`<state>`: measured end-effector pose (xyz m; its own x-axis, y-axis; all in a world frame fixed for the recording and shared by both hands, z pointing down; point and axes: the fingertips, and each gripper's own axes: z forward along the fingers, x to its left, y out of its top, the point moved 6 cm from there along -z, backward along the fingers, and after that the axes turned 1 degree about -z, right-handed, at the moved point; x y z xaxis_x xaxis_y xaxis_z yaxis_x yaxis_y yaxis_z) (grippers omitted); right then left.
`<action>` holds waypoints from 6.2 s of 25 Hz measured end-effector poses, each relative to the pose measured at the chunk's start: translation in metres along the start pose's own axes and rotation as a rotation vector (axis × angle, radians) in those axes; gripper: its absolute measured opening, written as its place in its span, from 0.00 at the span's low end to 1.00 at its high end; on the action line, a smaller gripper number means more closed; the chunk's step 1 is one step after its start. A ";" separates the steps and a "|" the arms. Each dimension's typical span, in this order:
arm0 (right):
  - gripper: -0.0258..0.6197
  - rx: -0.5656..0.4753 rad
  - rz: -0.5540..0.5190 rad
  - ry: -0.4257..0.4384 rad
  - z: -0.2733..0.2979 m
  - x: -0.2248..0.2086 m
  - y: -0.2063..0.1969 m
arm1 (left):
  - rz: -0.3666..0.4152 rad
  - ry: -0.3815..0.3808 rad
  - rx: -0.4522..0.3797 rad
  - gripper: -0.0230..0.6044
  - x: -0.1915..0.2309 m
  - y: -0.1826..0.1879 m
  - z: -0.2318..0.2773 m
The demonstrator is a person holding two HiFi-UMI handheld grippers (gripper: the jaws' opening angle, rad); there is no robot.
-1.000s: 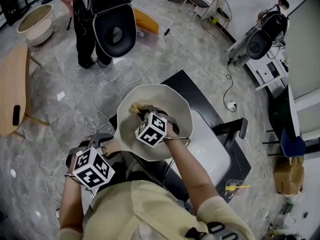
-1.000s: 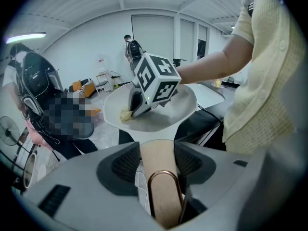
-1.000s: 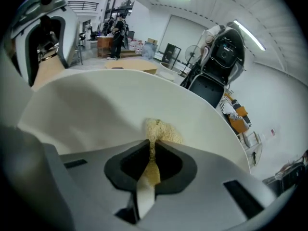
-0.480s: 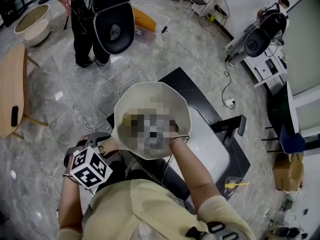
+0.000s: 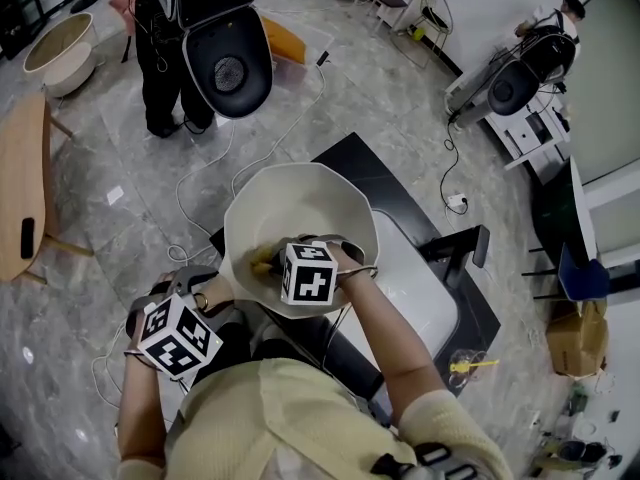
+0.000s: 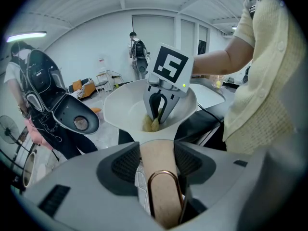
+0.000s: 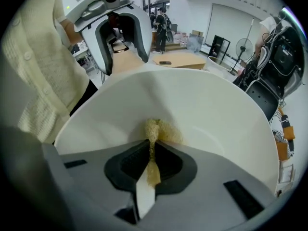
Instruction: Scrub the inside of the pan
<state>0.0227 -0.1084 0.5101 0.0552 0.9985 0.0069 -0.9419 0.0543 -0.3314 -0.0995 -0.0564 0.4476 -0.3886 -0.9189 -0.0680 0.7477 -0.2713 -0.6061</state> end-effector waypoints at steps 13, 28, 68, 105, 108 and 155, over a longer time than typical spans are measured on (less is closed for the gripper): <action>0.11 0.241 0.040 0.264 -0.011 0.032 -0.036 | 0.003 0.003 -0.001 0.40 -0.001 -0.001 0.001; 0.11 0.462 0.200 0.144 -0.020 0.007 -0.083 | 0.010 0.004 0.004 0.40 -0.001 0.000 0.001; 0.11 0.095 0.596 -0.577 -0.035 -0.079 -0.075 | 0.013 0.020 -0.001 0.40 -0.001 -0.001 0.001; 0.11 -0.105 0.573 -0.062 -0.003 -0.016 -0.006 | 0.024 0.054 0.009 0.40 -0.004 0.001 0.001; 0.11 -0.150 0.626 0.032 -0.001 -0.009 -0.001 | 0.026 0.056 0.011 0.40 -0.005 0.001 0.001; 0.11 -0.686 0.683 0.216 -0.093 0.018 0.012 | -0.132 -0.021 -0.333 0.36 0.007 0.019 -0.044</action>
<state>0.0432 -0.0908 0.4188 -0.3043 0.7854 -0.5390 -0.4016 -0.6189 -0.6751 -0.1115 -0.0551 0.4008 -0.4564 -0.8888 0.0429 0.4740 -0.2836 -0.8336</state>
